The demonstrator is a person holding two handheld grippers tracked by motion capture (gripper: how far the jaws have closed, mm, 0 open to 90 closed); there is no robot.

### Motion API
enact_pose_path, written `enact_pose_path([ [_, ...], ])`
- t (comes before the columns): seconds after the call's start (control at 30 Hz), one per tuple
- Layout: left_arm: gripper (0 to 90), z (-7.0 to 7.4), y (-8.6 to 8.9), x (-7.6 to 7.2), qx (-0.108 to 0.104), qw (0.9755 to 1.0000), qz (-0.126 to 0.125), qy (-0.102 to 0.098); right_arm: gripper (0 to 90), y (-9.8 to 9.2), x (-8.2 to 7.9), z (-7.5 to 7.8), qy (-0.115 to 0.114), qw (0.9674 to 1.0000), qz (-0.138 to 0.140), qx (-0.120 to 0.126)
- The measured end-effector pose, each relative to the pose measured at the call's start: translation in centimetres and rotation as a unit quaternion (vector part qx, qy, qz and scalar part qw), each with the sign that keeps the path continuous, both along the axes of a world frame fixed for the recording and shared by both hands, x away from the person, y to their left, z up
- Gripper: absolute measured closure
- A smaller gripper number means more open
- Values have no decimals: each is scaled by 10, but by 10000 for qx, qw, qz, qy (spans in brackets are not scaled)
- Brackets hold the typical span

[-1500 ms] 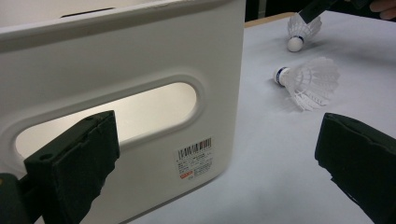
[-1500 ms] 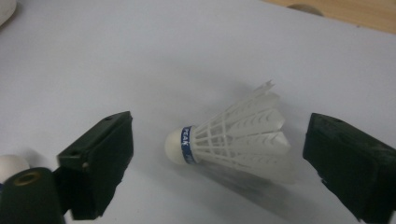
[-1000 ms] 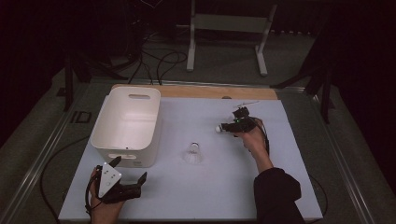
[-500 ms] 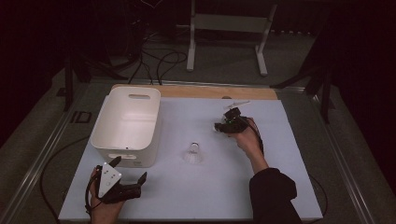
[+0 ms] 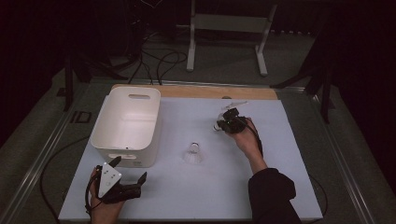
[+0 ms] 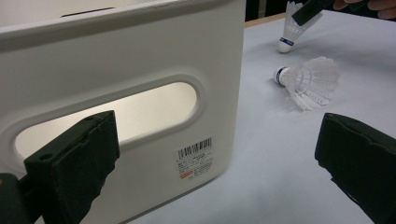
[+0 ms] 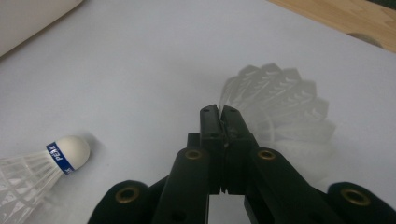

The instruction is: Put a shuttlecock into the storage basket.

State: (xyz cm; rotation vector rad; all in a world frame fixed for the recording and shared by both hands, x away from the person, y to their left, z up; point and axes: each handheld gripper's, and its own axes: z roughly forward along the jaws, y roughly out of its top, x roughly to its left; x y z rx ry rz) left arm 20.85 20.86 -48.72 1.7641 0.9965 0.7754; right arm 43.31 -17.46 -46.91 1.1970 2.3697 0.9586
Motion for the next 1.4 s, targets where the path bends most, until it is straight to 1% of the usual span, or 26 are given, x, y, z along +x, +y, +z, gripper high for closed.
enact_pose_path([
  [0.3,5,0,0,0,-5,10000,3,-8,892,4,-5,6,-149,9999,67,-32],
  [0.37,4,0,0,0,-5,10000,4,-6,892,5,-6,7,-138,9999,75,-28],
  [0.8,5,0,0,0,-3,10000,0,-10,892,9,-12,13,-242,9996,135,-84],
  [1.07,5,0,0,0,-6,10000,4,-14,892,10,-15,15,-291,9995,116,-92],
  [1.4,5,0,0,0,-4,10000,9,-13,892,14,-21,19,-368,9991,193,-106],
])
